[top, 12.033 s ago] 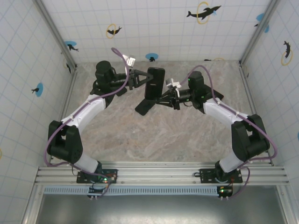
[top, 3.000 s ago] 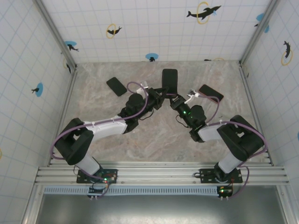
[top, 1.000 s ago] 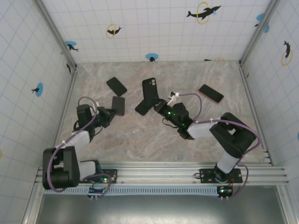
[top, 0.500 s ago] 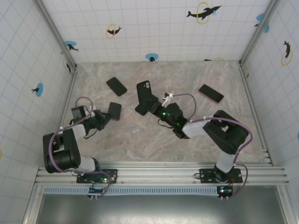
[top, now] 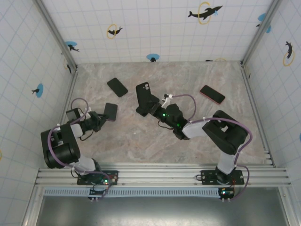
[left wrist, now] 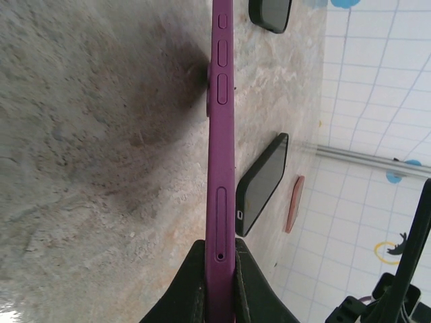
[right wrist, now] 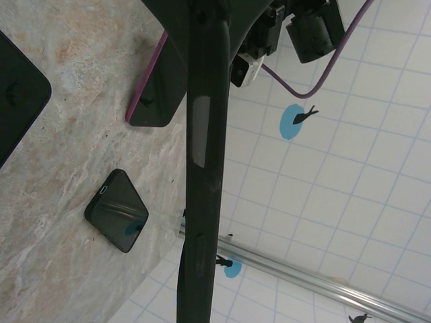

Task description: Take the phone out of the phone case

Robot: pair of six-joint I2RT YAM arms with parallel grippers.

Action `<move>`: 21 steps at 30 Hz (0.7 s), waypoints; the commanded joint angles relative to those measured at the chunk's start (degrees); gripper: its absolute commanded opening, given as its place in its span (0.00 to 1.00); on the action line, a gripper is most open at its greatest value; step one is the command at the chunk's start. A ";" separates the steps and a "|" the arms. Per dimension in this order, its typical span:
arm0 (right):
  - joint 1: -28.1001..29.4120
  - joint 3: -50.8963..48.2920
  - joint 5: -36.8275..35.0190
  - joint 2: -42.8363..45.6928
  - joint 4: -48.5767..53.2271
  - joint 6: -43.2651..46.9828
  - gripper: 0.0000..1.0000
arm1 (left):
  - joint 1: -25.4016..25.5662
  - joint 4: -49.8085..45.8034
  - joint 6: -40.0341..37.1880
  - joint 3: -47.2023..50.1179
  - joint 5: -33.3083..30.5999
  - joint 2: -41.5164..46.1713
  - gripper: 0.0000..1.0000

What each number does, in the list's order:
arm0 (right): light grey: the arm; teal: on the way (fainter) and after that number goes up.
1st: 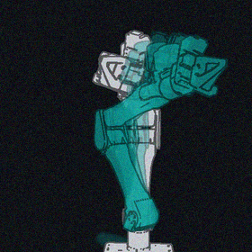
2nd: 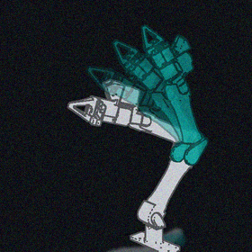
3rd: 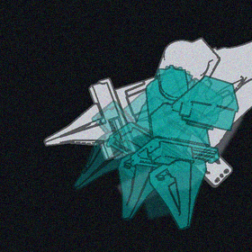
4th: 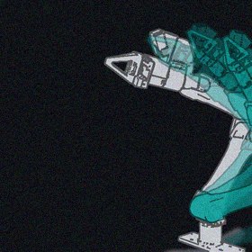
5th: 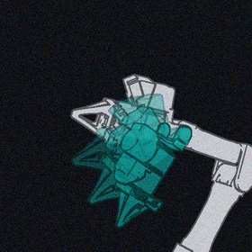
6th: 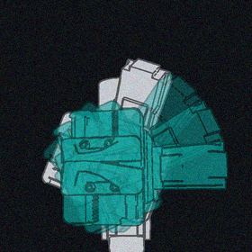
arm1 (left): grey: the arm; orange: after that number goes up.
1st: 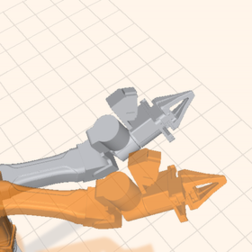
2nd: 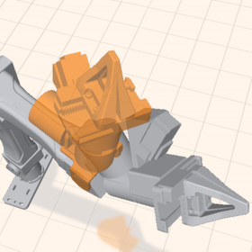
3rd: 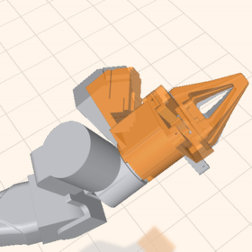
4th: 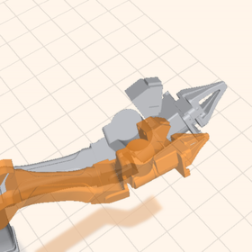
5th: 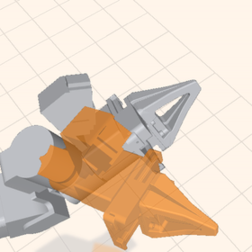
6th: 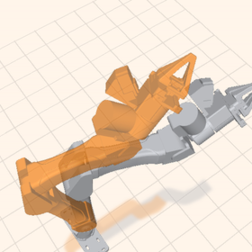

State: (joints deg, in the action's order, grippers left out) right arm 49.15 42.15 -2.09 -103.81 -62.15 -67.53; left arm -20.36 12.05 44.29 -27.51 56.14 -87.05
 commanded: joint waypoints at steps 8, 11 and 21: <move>0.95 2.41 0.15 -2.42 -3.24 -0.50 0.00 | -3.11 -1.02 -5.00 -1.85 3.46 -3.31 0.01; 1.04 2.66 0.15 -2.71 -3.20 -0.48 0.00 | -3.46 -0.90 -4.77 -1.59 3.37 -3.55 0.08; 1.84 4.03 -0.47 -4.08 -2.04 -0.48 0.00 | -3.63 -4.59 -6.11 -2.01 0.92 -4.32 0.32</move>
State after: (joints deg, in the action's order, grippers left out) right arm 50.54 43.88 -1.69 -106.74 -62.48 -67.99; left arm -23.59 9.87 40.25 -28.29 57.60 -90.59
